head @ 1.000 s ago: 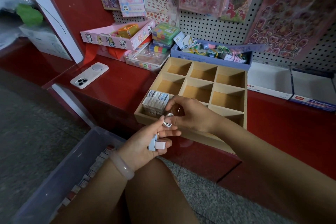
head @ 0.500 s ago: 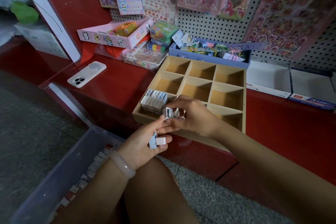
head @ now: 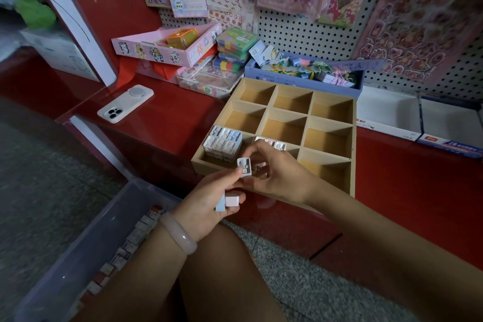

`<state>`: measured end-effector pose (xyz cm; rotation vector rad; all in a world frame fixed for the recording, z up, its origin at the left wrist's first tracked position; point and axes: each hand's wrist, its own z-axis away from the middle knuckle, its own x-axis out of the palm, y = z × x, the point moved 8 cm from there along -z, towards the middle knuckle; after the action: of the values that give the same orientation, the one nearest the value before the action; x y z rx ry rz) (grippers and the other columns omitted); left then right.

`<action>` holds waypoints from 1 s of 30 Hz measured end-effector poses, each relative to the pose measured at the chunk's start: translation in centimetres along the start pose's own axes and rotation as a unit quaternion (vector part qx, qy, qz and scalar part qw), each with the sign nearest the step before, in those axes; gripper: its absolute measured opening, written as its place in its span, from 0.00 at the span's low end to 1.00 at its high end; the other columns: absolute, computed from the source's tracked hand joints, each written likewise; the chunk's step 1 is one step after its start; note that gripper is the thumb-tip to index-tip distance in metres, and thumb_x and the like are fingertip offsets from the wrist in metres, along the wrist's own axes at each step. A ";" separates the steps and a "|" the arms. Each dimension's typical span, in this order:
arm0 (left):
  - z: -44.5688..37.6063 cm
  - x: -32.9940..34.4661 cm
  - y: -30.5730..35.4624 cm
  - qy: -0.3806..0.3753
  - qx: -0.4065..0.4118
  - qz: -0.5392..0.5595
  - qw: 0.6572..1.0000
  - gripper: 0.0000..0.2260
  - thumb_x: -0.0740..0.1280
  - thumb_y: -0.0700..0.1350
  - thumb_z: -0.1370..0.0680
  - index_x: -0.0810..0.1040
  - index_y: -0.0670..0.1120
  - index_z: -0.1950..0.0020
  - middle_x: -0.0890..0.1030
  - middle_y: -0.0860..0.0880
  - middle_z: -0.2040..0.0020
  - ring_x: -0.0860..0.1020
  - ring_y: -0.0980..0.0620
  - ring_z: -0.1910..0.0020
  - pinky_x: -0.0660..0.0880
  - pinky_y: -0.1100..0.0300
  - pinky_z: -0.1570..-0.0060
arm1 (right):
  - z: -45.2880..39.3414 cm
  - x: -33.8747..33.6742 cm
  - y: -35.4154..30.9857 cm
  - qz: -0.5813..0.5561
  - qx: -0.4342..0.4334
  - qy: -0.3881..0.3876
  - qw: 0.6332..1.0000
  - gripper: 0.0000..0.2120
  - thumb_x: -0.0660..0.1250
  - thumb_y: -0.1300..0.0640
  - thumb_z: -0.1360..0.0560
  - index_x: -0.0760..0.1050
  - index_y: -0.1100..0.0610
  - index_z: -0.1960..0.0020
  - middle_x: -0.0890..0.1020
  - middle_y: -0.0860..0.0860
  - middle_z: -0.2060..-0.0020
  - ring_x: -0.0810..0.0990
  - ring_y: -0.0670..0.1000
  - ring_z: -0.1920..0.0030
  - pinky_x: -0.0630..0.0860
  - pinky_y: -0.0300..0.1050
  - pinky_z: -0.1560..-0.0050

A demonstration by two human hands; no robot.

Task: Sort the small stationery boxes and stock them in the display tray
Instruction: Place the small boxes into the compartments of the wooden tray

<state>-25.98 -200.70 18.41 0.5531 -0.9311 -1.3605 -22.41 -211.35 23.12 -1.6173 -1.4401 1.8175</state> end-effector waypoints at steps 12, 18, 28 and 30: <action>-0.4 -0.7 -0.4 0.000 -0.004 -0.010 1.000 0.10 0.62 0.48 0.21 0.79 0.44 0.48 0.81 0.48 0.64 0.74 0.55 0.70 0.65 0.67 0.74 | 0.8 -3.6 3.6 0.281 0.120 0.133 0.943 0.21 0.70 0.52 0.28 0.74 0.56 0.36 0.71 0.54 0.36 0.69 0.56 0.37 0.69 0.51 0.37; -0.7 -0.4 -0.8 0.001 -0.027 0.030 0.999 0.09 0.63 0.47 0.21 0.79 0.44 0.53 0.80 0.47 0.67 0.72 0.55 0.73 0.62 0.68 0.78 | 0.2 -1.8 4.1 0.334 0.123 0.124 0.926 0.23 0.69 0.48 0.28 0.73 0.53 0.35 0.67 0.55 0.31 0.63 0.58 0.31 0.64 0.54 0.35; -1.0 -0.4 -1.1 -0.025 -0.048 0.144 0.988 0.12 0.60 0.46 0.21 0.78 0.39 0.52 0.78 0.44 0.66 0.73 0.55 0.74 0.65 0.68 0.79 | -0.9 -1.1 4.0 0.362 0.119 0.101 0.919 0.26 0.65 0.45 0.26 0.67 0.51 0.31 0.63 0.54 0.29 0.59 0.57 0.29 0.60 0.52 0.33; -0.9 -0.4 -1.0 -0.034 -0.054 0.195 0.979 0.12 0.60 0.45 0.21 0.77 0.38 0.51 0.78 0.43 0.66 0.73 0.54 0.73 0.68 0.67 0.78 | -0.9 -1.1 4.0 0.364 0.121 0.091 0.919 0.27 0.66 0.44 0.27 0.67 0.52 0.31 0.63 0.54 0.29 0.59 0.57 0.29 0.60 0.53 0.33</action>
<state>-25.80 -200.64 17.02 0.2252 -0.9560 -1.0719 -19.78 -213.61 20.61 -2.2900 -0.5122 2.0066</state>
